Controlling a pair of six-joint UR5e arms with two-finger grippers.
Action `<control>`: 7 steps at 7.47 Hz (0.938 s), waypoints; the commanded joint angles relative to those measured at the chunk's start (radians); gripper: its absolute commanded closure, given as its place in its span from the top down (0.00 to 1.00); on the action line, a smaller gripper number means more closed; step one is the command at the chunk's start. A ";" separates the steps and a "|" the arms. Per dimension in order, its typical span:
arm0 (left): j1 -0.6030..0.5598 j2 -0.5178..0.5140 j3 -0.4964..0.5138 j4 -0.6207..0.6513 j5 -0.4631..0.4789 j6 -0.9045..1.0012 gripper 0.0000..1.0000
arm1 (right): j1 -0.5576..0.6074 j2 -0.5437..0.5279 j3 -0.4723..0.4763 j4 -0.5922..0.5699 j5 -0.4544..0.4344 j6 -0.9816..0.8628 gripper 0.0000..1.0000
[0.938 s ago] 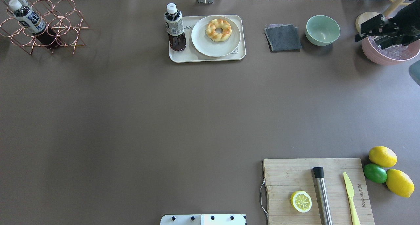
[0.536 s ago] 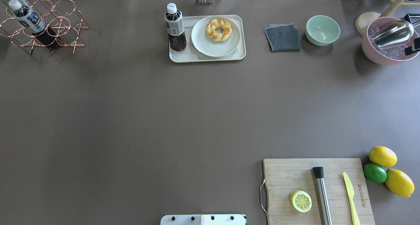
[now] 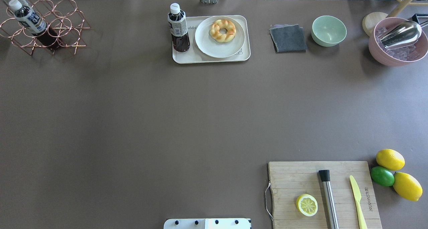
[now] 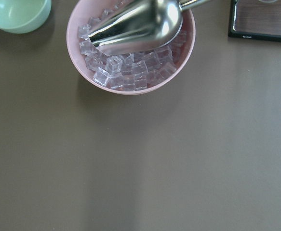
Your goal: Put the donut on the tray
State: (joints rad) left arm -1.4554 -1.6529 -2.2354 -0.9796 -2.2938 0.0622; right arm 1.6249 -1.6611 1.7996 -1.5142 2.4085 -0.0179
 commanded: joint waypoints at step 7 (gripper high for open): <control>-0.036 0.160 0.048 -0.230 0.007 0.077 0.98 | 0.104 0.030 0.004 -0.340 -0.046 -0.266 1.00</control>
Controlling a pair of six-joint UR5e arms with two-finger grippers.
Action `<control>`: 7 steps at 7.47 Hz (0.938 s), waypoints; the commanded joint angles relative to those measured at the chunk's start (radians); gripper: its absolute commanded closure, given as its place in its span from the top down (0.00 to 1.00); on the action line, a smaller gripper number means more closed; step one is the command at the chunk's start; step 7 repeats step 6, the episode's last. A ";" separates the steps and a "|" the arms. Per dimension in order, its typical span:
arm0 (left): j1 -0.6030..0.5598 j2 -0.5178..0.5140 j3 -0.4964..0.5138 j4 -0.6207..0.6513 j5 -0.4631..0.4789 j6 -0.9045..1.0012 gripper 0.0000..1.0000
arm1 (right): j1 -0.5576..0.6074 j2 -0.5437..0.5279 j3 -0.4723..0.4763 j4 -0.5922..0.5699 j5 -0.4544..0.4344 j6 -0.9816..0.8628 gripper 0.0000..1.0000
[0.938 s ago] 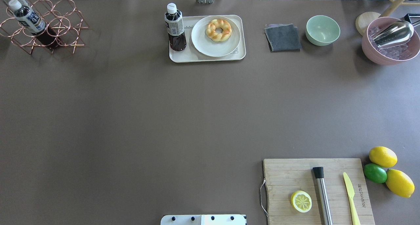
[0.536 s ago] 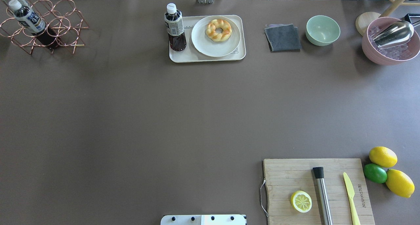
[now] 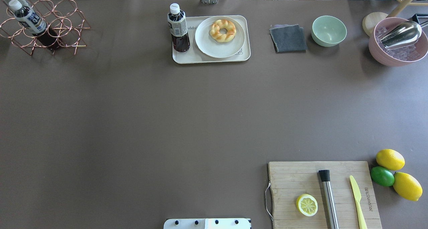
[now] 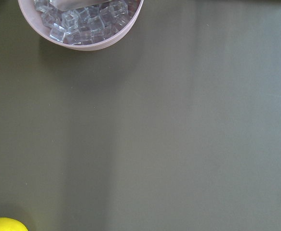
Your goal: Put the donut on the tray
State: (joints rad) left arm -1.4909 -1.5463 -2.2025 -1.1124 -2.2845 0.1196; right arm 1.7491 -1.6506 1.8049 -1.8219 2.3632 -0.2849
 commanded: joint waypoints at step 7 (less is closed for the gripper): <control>-0.026 0.046 0.033 -0.101 -0.004 0.020 0.98 | -0.014 0.064 0.027 -0.103 -0.022 -0.002 1.00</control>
